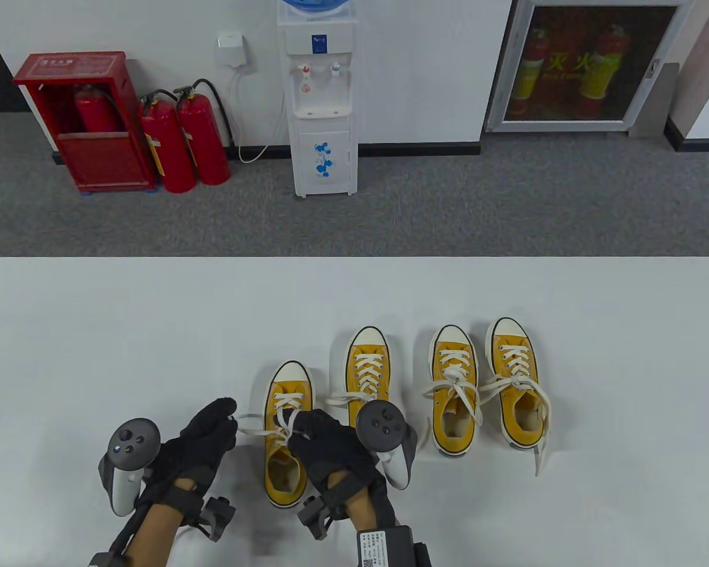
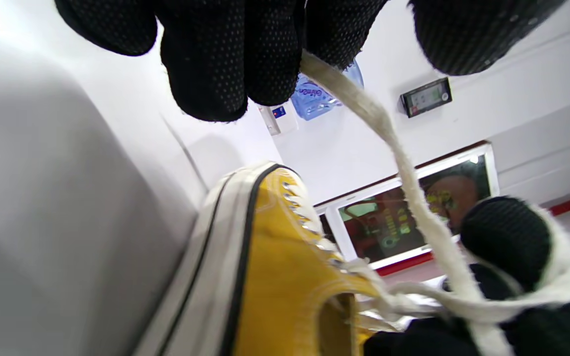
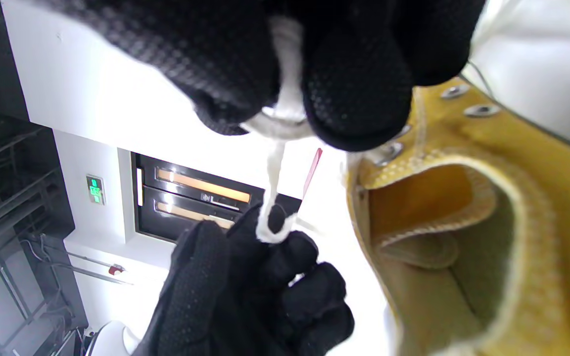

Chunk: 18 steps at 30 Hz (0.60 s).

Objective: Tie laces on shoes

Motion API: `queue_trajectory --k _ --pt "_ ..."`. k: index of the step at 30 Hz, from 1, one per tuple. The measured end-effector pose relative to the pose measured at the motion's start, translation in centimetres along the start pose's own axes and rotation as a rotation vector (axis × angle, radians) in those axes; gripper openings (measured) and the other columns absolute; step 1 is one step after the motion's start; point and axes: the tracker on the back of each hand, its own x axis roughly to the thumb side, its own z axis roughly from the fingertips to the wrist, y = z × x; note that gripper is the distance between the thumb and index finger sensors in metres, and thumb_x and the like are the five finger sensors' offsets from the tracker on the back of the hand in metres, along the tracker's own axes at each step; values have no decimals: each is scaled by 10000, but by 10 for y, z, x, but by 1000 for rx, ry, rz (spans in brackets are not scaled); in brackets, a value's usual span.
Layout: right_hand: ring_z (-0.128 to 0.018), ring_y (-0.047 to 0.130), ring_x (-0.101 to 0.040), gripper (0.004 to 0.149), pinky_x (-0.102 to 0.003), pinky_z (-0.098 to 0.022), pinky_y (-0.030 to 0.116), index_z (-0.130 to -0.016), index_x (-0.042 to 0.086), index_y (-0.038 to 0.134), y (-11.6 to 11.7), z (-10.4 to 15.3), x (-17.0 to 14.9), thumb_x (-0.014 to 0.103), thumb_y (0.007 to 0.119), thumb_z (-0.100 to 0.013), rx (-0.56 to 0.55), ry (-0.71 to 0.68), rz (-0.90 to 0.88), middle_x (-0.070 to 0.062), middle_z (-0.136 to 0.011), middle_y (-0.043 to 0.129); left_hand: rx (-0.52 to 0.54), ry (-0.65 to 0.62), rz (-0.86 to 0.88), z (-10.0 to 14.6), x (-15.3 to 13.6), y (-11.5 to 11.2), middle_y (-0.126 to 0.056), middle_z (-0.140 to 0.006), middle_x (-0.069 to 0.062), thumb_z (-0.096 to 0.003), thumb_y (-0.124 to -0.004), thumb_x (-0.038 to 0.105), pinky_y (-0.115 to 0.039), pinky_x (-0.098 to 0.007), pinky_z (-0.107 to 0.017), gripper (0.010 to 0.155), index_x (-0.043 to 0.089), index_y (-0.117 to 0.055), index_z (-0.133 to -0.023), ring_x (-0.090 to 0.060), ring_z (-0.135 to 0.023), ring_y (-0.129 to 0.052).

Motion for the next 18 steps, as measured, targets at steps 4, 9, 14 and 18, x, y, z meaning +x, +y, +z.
queue_trajectory --k 4,9,14,18 --pt "-589 946 -262 482 -574 -626 693 -898 135 819 0 0 0 149 836 -416 6 4 10 -33 -798 832 5 -27 7 2 5 -2 -766 -1029 -110 -477 -741 596 -592 -684 -693 688 255 -651 -1068 -361 -763 -915" --pt "-579 944 -259 488 -560 -627 700 -897 134 821 1 0 0 124 829 -409 8 -1 18 -42 -814 813 -3 -45 9 4 8 -6 -750 -1047 -111 -481 -743 584 -582 -690 -697 666 258 -670 -1057 -372 -800 -900" --pt "-532 930 -245 478 -543 -620 687 -882 138 839 3 1 0 107 812 -406 28 1 26 -52 -845 778 0 -57 5 4 9 -7 -753 -1047 -110 -481 -744 582 -584 -689 -699 655 261 -685 -1048 -371 -804 -900" --pt "-495 913 -241 474 -538 -602 675 -873 150 851 5 3 2 104 797 -405 33 -13 72 -46 -885 747 -7 -70 9 4 9 -8 -752 -1049 -106 -480 -747 584 -588 -688 -699 653 267 -688 -1047 -366 -800 -903"
